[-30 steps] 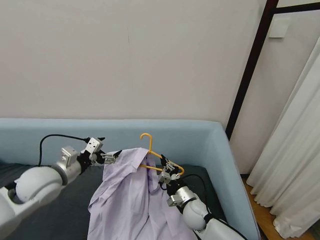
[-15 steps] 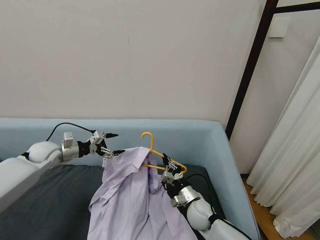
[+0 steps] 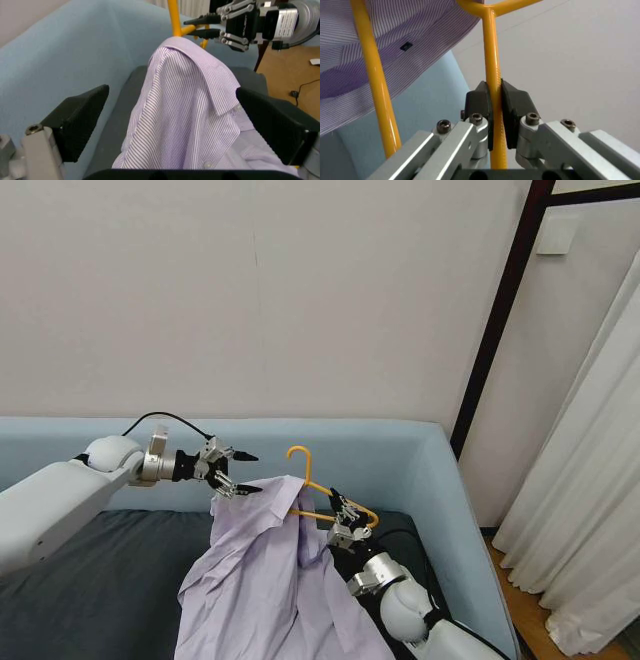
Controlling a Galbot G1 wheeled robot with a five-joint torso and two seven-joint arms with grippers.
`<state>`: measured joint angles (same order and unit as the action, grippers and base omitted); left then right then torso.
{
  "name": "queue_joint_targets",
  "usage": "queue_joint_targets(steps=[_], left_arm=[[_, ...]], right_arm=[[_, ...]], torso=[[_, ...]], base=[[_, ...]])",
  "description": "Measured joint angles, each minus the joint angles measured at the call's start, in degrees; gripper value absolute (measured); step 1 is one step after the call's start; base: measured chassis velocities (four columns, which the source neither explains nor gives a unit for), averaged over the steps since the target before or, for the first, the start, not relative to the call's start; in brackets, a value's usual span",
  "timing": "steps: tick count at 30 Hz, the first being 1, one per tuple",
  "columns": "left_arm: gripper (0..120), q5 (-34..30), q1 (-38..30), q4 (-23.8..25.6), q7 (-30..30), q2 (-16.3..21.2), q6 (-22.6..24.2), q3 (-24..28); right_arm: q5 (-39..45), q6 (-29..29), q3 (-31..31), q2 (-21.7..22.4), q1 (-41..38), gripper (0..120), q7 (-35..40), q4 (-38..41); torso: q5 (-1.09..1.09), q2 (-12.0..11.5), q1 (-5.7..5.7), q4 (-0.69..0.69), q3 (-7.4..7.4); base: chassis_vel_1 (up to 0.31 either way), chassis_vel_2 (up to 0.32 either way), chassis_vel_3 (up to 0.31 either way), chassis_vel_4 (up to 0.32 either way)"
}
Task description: Pick up the clothes from the sofa and hang them on the clothes hanger.
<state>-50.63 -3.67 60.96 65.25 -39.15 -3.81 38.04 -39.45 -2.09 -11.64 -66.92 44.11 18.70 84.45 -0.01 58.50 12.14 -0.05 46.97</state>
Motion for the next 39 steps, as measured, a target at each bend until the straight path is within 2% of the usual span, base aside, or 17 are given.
queue_joint_targets(steps=[5,8,12,13,17,18,22,23,26,28,31,39], left_arm=[[100,0.8,-0.9,-2.6,1.5,-2.0,-0.1,0.8],[95,1.0,-0.9,-3.5,1.5,-2.8,-0.1,1.2],[77,1.9,-0.9,-4.0,2.1,-3.5,-0.1,2.3],[77,1.9,-0.9,-4.0,2.1,-3.5,-0.1,2.3],[59,2.1,-0.9,-4.9,2.1,-4.3,-0.3,2.8],[59,2.1,-0.9,-4.9,2.1,-4.3,-0.3,2.8],[41,2.1,-0.5,-5.0,2.1,-4.6,-0.3,2.9],[41,2.1,-0.5,-5.0,2.1,-4.6,-0.3,2.9],[26,2.1,-0.6,-5.0,1.9,-4.6,-0.3,2.9],[23,2.1,-0.6,-5.0,1.8,-4.6,-0.3,2.9],[10,2.0,-0.6,-4.8,1.5,-4.4,-0.5,3.0],[8,1.8,0.7,-4.2,-0.1,-3.7,-1.6,2.0]], right_arm=[[1.4,0.3,-0.5,0.8,-0.3,5,0.0,0.3],[1.7,0.3,-0.5,1.1,-0.4,5,-0.1,0.6],[2.1,0.1,-0.6,1.9,-0.6,5,-0.3,1.1],[2.1,0.1,-0.6,1.9,-0.6,5,-0.3,1.1],[2.1,-0.4,-0.9,2.3,-0.6,5,-0.6,1.8],[2.1,-0.4,-0.9,2.3,-0.6,5,-0.6,1.8],[2.2,-0.4,-1.2,2.4,-0.7,5,-0.7,2.1],[2.2,-0.4,-1.2,2.4,-0.7,5,-0.7,2.1],[2.2,-0.9,-1.4,2.4,-1.0,5,-0.8,2.1],[2.1,-1.0,-1.4,2.4,-1.1,5,-0.9,2.1],[1.9,-1.2,-1.5,2.4,-1.1,5,-1.0,2.1],[2.1,-1.3,-1.8,2.4,-1.1,5,-1.3,2.3]], torso=[[0.00,0.0,0.00,-0.02,0.00],[0.00,0.0,0.00,-0.02,0.00],[0.00,0.0,0.00,-0.01,0.00],[0.00,0.0,0.00,-0.01,0.00],[0.00,0.0,0.00,-0.02,0.00],[0.00,0.0,0.00,-0.02,0.00],[0.00,0.0,0.00,-0.01,0.00],[0.00,0.0,0.00,-0.01,0.00],[0.00,0.0,0.00,-0.01,0.00],[0.00,0.0,0.00,-0.01,0.00],[0.00,0.0,0.00,-0.01,0.00],[-0.01,0.0,-0.01,-0.01,0.00]], base=[[0.000,0.000,0.000,0.000],[0.000,0.000,0.000,0.000],[0.000,0.000,0.000,0.000],[0.000,0.000,0.000,0.000],[0.000,0.000,0.000,0.000],[0.000,0.000,0.000,0.000],[0.000,0.000,0.000,0.000],[0.000,0.000,0.000,0.000],[0.000,0.000,0.000,0.000],[0.000,0.000,0.000,0.000],[0.000,0.000,0.000,0.000],[0.000,0.000,0.000,0.000]])
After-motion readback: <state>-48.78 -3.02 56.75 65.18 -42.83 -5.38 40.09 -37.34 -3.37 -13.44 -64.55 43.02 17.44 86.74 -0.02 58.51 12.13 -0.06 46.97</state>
